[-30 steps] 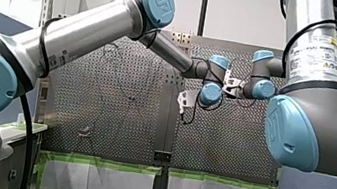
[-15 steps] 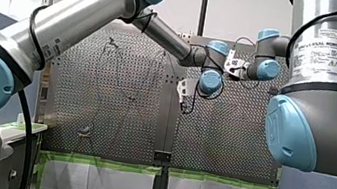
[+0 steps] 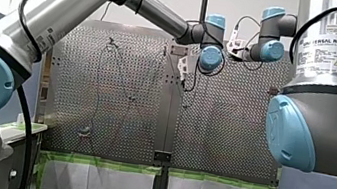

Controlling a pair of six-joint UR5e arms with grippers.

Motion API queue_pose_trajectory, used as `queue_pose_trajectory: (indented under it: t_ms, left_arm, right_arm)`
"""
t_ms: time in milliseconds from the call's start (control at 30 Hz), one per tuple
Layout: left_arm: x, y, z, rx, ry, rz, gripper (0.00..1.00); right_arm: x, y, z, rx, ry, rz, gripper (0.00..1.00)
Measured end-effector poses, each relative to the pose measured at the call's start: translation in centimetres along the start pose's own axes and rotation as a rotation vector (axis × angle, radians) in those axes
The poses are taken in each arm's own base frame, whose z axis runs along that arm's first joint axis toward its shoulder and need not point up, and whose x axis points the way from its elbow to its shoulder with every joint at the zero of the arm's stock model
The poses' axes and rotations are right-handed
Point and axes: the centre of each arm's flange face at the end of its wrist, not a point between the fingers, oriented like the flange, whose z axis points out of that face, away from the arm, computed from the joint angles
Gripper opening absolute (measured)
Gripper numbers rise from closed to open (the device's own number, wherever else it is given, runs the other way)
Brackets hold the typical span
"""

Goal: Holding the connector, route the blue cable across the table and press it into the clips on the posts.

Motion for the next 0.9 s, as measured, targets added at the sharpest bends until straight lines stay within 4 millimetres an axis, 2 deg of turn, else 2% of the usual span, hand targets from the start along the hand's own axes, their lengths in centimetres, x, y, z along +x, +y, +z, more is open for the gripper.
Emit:
queue_pose_trajectory:
  t_ms: [100, 233, 333, 433, 733, 900]
  left_arm:
    - [-2.2, 0.3, 0.4, -0.005, -0.025, -0.018, 0.01]
    - [-4.6, 1.4, 1.1, -0.009, -0.042, -0.029, 0.01]
    - [-6.3, 2.2, 1.4, -0.004, -0.048, -0.034, 0.01]
    - [-7.8, 2.3, 1.3, 0.019, -0.056, -0.041, 0.01]
    - [-6.8, 1.8, 1.6, 0.09, -0.026, -0.03, 0.01]
    - [-4.6, 0.9, 1.3, 0.13, 0.011, -0.011, 0.01]
  right_arm:
    - [0.2, -0.1, -0.1, -0.001, 0.002, 0.0, 0.0]
    - [-0.6, -0.1, 0.2, -0.002, -0.011, 0.002, 0.0]
    - [-1.1, -1.3, 0.3, 0.024, -0.019, 0.005, 0.0]
    - [-1.1, -1.4, 0.3, 0.028, -0.02, 0.005, 0.0]
    - [-1.1, -1.3, 0.3, 0.025, -0.02, 0.005, 0.0]
    - [-1.1, -1.3, 0.3, 0.026, -0.02, 0.005, 0.0]
